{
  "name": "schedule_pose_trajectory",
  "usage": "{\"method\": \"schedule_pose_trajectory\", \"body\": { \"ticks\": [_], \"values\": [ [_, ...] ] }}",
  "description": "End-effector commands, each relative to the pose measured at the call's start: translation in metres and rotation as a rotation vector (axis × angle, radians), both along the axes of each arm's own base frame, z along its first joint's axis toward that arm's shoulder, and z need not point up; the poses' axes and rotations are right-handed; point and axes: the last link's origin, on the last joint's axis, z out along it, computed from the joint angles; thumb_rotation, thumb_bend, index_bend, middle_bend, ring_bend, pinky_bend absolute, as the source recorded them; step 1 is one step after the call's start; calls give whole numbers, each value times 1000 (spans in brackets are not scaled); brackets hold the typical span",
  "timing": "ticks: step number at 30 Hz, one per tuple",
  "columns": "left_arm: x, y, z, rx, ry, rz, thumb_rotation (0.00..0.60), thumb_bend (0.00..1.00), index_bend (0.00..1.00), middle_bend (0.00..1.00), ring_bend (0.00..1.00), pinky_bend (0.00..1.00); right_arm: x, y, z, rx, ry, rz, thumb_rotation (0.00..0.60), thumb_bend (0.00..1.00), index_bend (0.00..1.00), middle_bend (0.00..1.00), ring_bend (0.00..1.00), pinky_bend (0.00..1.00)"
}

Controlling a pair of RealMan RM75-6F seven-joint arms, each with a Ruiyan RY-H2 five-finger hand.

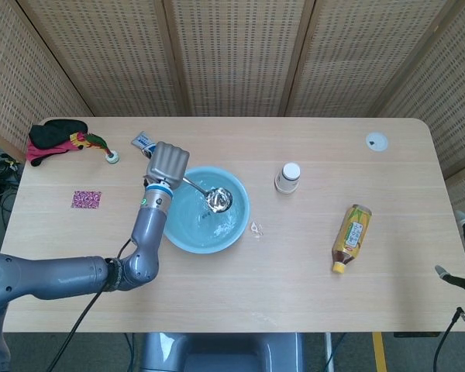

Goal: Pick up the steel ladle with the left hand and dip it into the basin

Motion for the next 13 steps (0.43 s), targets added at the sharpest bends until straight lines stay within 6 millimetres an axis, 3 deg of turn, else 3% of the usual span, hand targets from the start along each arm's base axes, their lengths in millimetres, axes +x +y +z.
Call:
{"method": "schedule_pose_trajectory", "body": {
  "ticks": [1,13],
  "values": [
    [-1,-1,9,9,1,11,600,640,823,900,829,950,1,0,0,0,0,2,600,0,0,0,0,0],
    [1,-4,24,22,12,18,600,640,823,900,829,948,2,0,0,-1,0,4,600,0,0,0,0,0]
  ]
}}
